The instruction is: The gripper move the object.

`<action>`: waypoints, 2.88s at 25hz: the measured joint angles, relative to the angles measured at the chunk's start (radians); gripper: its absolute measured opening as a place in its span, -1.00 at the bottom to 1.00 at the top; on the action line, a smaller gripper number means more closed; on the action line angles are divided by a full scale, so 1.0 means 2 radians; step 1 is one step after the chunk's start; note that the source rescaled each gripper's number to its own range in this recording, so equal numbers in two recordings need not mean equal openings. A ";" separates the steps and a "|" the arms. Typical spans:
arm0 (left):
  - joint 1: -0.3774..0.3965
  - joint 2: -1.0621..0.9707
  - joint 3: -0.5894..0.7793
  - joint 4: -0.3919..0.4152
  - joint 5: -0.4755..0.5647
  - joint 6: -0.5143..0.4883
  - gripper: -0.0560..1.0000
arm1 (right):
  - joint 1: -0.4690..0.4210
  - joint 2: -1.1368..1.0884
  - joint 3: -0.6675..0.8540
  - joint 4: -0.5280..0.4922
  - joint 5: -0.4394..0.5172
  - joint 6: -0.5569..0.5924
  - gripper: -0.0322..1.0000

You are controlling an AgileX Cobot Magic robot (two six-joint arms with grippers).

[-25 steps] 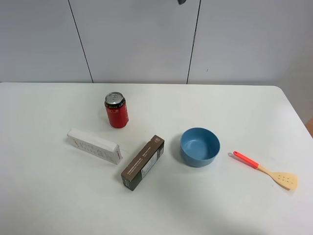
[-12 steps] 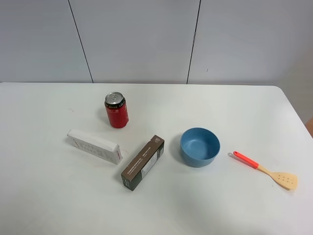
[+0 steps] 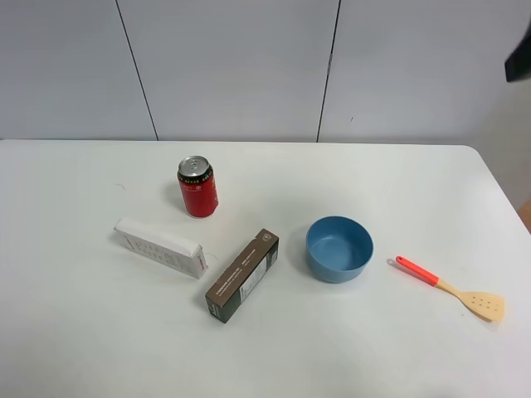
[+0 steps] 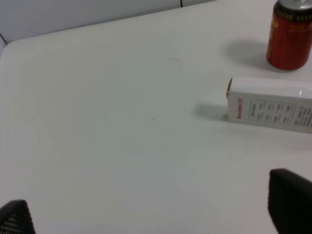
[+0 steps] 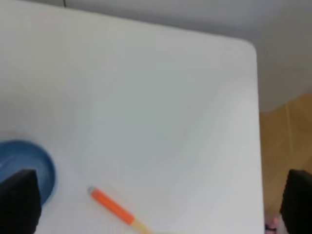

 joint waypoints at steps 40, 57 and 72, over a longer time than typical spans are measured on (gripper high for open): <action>0.000 0.000 0.000 0.001 0.000 0.000 1.00 | 0.000 -0.538 0.449 0.118 -0.074 -0.002 0.98; 0.000 0.000 0.000 0.001 0.000 0.000 1.00 | 0.000 -0.551 0.451 0.118 -0.077 -0.002 0.98; 0.000 0.000 0.000 0.001 0.000 0.000 1.00 | -0.014 -0.551 0.451 0.118 -0.077 -0.002 0.98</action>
